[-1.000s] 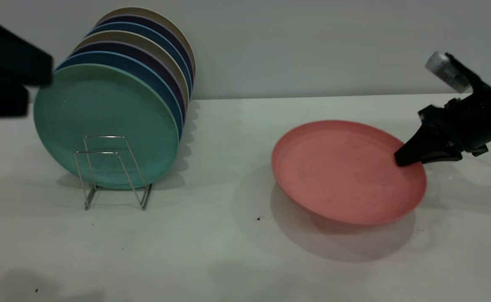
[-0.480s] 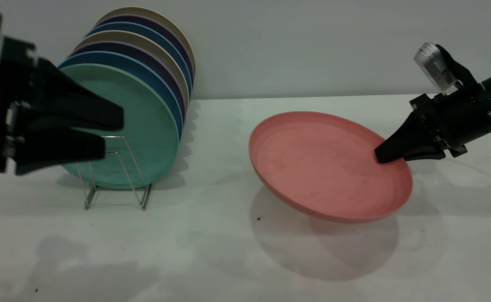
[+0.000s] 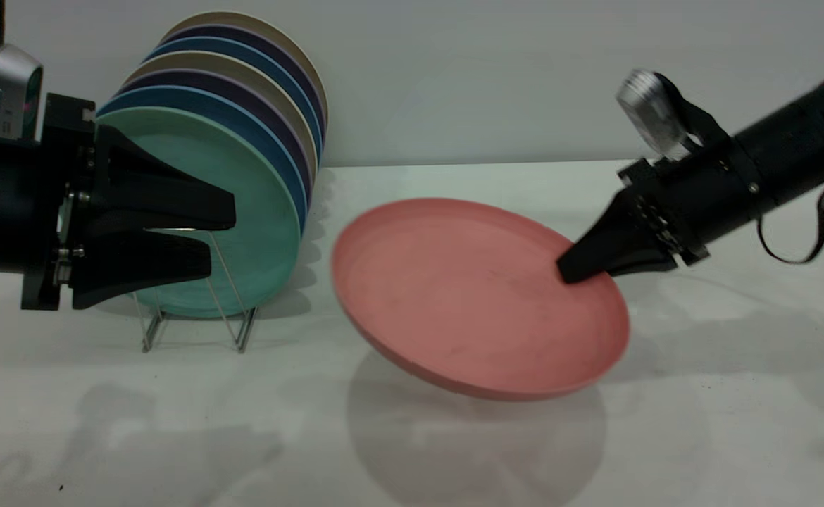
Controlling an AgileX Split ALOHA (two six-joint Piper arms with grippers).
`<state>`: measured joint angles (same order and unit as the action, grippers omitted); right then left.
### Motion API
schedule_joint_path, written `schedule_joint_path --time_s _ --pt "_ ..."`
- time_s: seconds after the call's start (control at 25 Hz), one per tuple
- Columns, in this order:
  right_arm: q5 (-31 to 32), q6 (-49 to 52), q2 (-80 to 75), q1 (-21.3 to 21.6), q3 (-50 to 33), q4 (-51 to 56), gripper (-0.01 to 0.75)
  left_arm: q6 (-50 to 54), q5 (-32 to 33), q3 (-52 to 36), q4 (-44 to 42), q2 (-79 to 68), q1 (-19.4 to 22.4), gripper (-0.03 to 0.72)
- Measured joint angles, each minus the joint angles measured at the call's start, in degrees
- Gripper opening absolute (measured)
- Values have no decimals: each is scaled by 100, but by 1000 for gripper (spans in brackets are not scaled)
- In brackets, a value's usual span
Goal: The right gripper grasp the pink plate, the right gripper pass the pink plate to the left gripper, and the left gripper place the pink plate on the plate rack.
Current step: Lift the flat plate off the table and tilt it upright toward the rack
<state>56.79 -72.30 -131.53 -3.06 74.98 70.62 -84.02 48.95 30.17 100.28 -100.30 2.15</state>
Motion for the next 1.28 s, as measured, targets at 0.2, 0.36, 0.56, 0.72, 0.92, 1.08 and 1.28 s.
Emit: schedule_joint_path --time_s 0.2,0.36,0.56,0.72,0.92,1.08,1.28 --pt "59 44 421 -209 0 43 13 0 -39 0 0 0 0 502" --pt "39 86 507 -329 0 37 13 -2 -50 0 0 0 0 501" --pt "-46 128 507 -402 0 31 13 -2 -69 0 7 0 0 501" --pt "-66 144 507 -467 0 71 13 -2 -69 0 7 0 0 501" --pt "-66 144 507 -670 0 204 13 -2 -69 0 7 0 0 501" --pt "-66 144 507 -930 0 320 13 -2 -69 0 7 0 0 501" --pt "68 52 507 -1139 0 632 13 -2 -81 0 7 0 0 498"
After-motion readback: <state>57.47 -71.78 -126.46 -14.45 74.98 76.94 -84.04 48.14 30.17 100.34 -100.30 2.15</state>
